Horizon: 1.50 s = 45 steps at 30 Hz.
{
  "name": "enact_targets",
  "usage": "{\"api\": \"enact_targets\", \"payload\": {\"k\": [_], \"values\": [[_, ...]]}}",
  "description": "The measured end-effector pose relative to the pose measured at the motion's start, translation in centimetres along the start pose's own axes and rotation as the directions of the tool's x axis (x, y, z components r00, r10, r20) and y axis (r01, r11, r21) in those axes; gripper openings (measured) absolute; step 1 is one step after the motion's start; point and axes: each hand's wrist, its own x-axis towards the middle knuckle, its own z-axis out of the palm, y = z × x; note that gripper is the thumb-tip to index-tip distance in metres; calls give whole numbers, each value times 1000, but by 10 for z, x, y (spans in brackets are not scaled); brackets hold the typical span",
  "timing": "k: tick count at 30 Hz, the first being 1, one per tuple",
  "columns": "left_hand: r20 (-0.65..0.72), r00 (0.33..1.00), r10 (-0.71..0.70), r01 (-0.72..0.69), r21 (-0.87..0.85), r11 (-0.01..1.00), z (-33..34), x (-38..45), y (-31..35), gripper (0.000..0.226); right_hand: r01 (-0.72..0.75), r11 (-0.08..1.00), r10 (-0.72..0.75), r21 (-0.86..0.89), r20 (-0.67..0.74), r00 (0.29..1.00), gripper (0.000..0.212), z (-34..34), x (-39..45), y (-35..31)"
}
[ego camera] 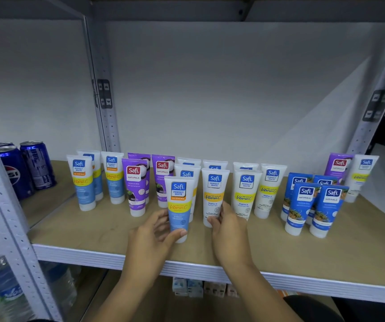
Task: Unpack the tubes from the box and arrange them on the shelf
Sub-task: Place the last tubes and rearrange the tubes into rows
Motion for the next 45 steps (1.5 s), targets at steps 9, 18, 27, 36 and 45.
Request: {"api": "enact_targets", "payload": {"k": [9,18,27,36,45], "values": [[-8,1000,5,-5,5,1000,0,0,0,47,-35,999,36,-13,11,999,27,0,1,-1],[-18,1000,19,-20,-8,1000,0,0,-3,48,-37,999,37,-29,2,999,27,3,4,0],[-31,998,59,-59,21,998,0,-2,-5,54,-28,1000,27,-13,-11,1000,22,4,7,4],[-79,985,154,-142,143,979,-7,-7,-2,46,82,986,-94,-145,-84,992,15,-5,-37,-6],[-149,977,151,-112,244,963,-45,-3,-12,41,589,781,-465,-209,434,771,41,23,-50,-37]]}}
